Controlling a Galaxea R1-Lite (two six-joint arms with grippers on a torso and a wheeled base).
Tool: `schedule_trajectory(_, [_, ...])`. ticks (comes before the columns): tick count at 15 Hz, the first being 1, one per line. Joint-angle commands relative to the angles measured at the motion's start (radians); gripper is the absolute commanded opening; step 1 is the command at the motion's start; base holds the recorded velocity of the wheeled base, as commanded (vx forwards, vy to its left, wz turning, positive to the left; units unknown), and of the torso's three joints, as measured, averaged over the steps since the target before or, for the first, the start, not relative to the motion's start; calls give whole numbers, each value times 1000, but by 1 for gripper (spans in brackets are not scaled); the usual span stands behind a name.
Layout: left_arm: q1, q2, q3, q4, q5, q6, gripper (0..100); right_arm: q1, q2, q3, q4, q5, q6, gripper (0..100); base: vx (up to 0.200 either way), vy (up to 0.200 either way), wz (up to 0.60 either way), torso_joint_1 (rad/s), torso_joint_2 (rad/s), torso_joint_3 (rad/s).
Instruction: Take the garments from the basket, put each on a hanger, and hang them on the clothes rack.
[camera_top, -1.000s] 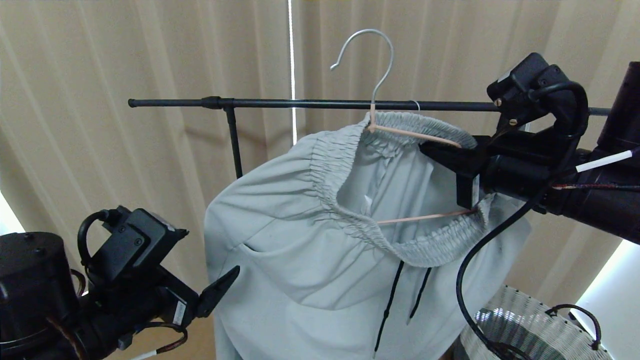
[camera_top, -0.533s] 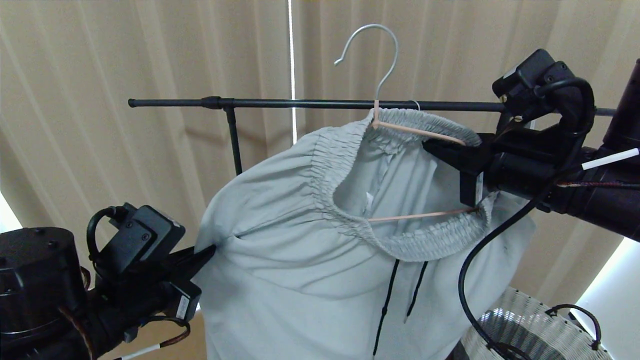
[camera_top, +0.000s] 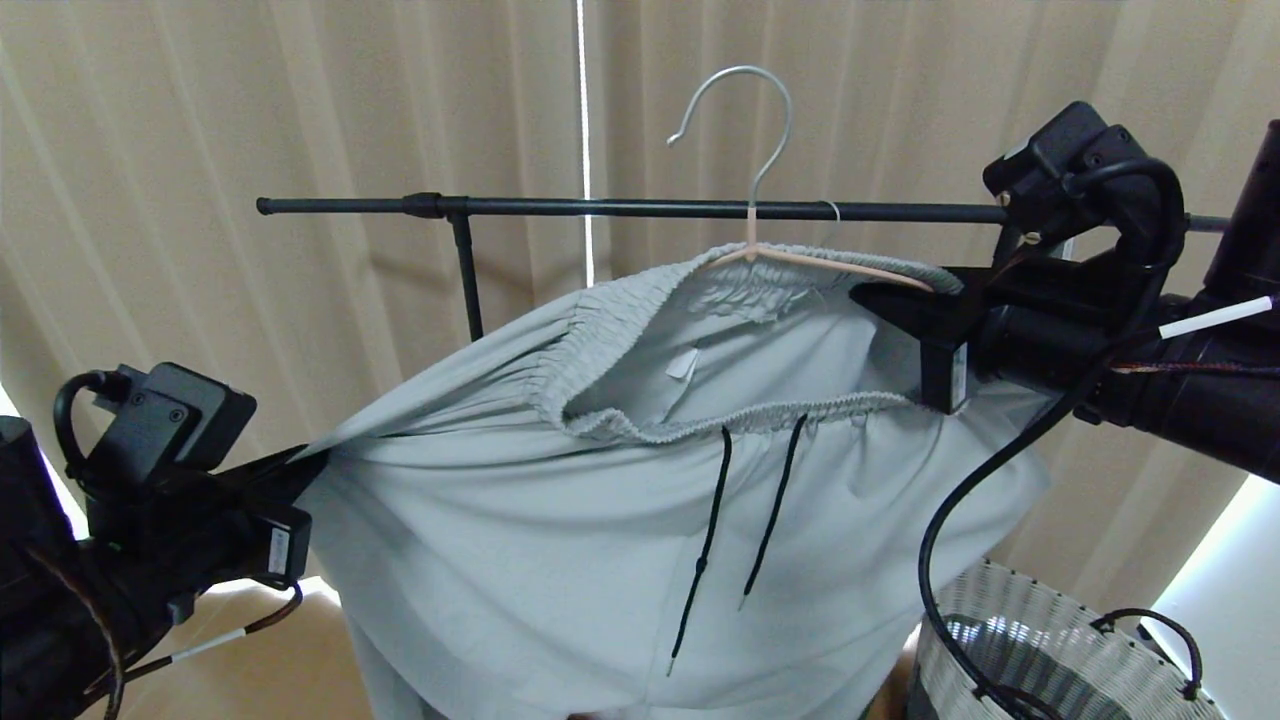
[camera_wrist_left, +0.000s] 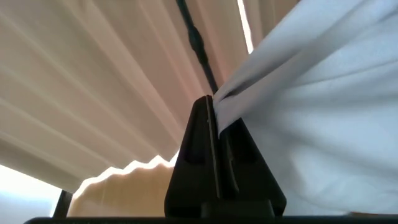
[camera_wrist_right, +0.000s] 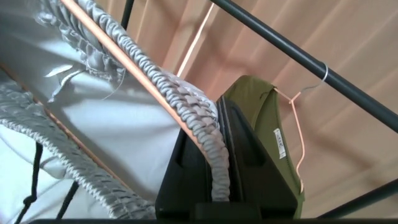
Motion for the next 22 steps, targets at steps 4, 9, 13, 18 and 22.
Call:
schedule_trajectory(4, [1, -35, 10, 1, -63, -2, 100, 2, 5, -2, 0, -1, -2, 0, 0, 0, 0, 0, 0, 0])
schedule_trajectory(9, [1, -133, 59, 1, -100, -10, 100, 2, 11, 1, 39, -92, -3, 0, 0, 0, 0, 0, 0, 0])
schedule_trajectory(13, [-1, -278, 183, 1, -100, -12, 100, 3, 6, -2, 197, -193, 0, 0, 0, 0, 0, 0, 0, 0])
schedule_trajectory(18, [1, -426, 231, 9, -124, -154, 100, 22, 32, -1, 205, -276, 61, 0, 0, 0, 0, 0, 0, 0])
schedule_trajectory(22, [4, -425, 218, 10, -124, -156, 100, 38, 38, -4, 199, -350, 123, 0, 100, 0, 0, 1, 1, 2])
